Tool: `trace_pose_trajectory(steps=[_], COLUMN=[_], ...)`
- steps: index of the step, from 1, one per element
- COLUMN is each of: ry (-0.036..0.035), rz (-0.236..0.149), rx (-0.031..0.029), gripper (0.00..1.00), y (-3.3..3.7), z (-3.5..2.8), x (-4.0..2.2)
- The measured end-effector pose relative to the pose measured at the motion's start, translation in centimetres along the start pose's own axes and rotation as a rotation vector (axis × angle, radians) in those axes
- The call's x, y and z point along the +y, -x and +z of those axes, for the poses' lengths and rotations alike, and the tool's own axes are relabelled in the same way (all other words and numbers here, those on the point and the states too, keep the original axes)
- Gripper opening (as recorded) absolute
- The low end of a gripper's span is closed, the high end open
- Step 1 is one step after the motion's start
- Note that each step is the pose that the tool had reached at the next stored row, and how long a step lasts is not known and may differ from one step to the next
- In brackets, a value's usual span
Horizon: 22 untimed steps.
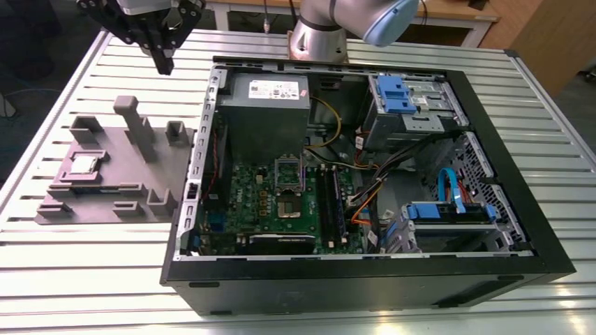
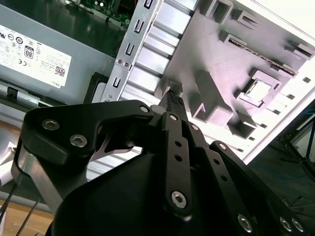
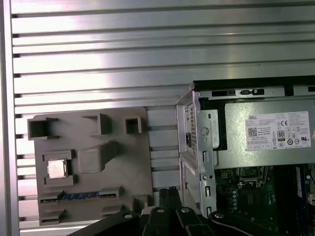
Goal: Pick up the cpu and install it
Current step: 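Reach for the cpu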
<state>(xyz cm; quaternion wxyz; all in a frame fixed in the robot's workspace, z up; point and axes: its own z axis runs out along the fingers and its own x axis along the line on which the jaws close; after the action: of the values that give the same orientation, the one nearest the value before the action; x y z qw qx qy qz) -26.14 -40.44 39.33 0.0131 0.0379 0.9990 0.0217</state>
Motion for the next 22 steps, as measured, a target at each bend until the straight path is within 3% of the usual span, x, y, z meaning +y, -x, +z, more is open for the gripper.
trace_pose_trajectory(steps=[6,22], ry=[0.0,-0.0001], rz=[0.0,0.0], rx=[0.0,0.0001], gripper=[0.11,0.11], y=[-0.5,-2.59], z=[-0.01,-0.07], x=[-0.04,-0.2])
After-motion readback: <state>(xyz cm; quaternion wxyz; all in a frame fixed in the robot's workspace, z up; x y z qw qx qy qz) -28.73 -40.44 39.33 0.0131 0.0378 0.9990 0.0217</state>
